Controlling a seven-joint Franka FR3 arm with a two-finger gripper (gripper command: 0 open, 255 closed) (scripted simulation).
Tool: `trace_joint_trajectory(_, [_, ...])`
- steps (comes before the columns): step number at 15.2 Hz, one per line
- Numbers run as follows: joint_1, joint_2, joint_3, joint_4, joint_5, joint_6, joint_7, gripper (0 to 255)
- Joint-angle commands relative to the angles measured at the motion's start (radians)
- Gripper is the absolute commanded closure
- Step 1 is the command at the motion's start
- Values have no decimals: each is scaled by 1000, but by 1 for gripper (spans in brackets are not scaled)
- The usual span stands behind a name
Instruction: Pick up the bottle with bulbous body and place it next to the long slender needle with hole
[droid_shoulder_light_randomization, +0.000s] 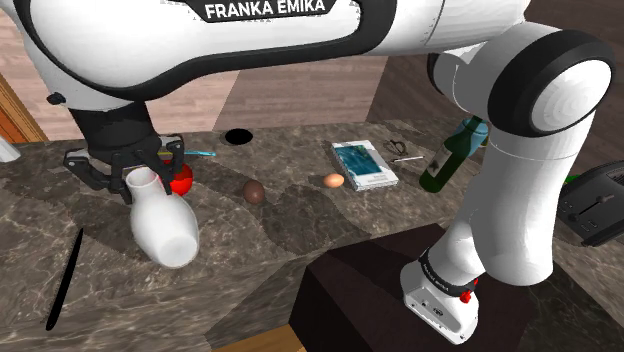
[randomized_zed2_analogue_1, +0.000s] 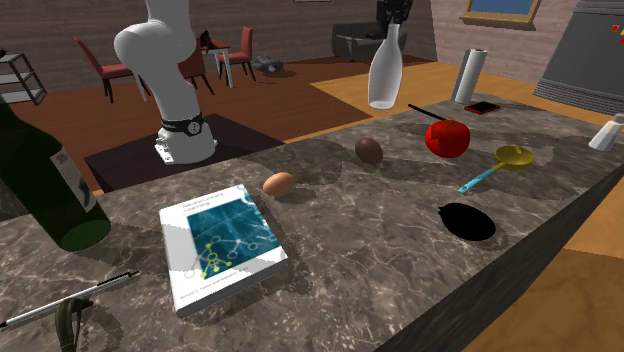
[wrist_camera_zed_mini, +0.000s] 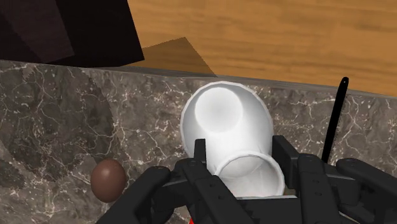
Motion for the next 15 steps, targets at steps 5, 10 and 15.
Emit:
trace_joint_trajectory(5, [-5,3,-2,-75,-2,78,3,255])
trace_joint_trajectory(10, [-7,11,-5,-135,-6,145,4,255])
trace_joint_trajectory(15, [-7,11,-5,-135,-6,145,4,255])
